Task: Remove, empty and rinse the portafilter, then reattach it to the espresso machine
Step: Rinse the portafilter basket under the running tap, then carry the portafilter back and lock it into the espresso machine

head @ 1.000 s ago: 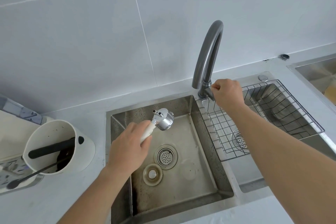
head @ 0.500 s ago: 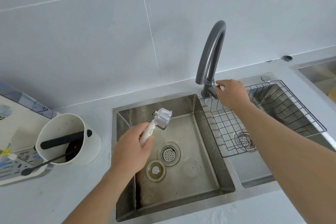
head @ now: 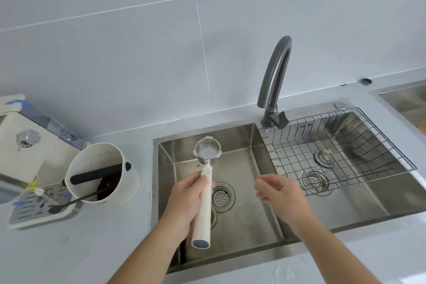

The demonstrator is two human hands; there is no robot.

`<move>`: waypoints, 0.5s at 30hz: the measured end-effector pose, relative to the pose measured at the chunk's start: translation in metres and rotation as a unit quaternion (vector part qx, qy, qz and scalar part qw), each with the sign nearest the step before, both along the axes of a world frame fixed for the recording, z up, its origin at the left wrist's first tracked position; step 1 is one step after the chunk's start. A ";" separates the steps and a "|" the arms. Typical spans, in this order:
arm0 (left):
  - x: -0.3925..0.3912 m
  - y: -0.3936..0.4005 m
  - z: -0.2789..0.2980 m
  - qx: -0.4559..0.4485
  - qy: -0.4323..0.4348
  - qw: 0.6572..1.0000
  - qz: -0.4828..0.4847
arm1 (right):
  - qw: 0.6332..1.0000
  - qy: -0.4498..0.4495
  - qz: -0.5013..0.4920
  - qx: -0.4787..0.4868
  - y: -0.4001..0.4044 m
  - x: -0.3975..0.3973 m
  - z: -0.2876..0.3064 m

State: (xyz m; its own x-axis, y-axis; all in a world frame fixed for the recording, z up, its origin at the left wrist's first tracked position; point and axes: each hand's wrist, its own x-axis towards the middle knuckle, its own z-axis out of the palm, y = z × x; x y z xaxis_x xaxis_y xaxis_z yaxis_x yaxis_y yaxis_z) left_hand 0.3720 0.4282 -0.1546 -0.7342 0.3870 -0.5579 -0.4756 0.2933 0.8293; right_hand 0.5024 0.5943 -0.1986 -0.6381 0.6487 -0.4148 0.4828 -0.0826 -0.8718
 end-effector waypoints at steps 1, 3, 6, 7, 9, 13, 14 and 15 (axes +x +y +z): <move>0.002 -0.002 0.000 0.012 -0.009 1.000 -0.006 | 1.000 0.015 0.002 -0.020 -0.013 0.000 0.003; 0.006 -0.005 -0.001 0.026 -0.018 0.999 -0.016 | 0.997 0.040 0.024 -0.057 -0.039 -0.003 0.010; 0.012 -0.011 0.002 0.031 -0.006 0.999 -0.034 | 0.985 0.068 0.085 -0.133 -0.069 -0.006 0.024; 0.014 -0.013 0.003 0.032 -0.004 0.999 -0.031 | 0.980 0.073 0.100 -0.156 -0.075 -0.007 0.026; 0.015 -0.022 0.005 0.035 -0.010 0.999 -0.025 | 0.972 0.074 0.118 -0.190 -0.089 -0.010 0.030; 0.013 -0.043 0.009 0.038 -0.017 0.999 -0.029 | 0.966 0.073 0.135 -0.210 -0.110 -0.017 0.035; 0.012 -0.048 0.010 0.037 -0.013 0.999 -0.030 | 0.965 0.073 0.133 -0.215 -0.115 -0.019 0.036; 0.010 -0.055 0.010 0.040 -0.011 0.999 -0.033 | 0.966 0.073 0.129 -0.212 -0.122 -0.020 0.039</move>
State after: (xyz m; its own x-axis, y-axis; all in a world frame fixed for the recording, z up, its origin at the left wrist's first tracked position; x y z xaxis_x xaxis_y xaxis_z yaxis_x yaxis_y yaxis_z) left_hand 0.3816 0.3728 -0.1446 -0.6935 0.4781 -0.5390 -0.4755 0.2584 0.8409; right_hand 0.4820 0.4721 -0.1601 -0.8279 0.2517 -0.5012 0.4086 -0.3414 -0.8464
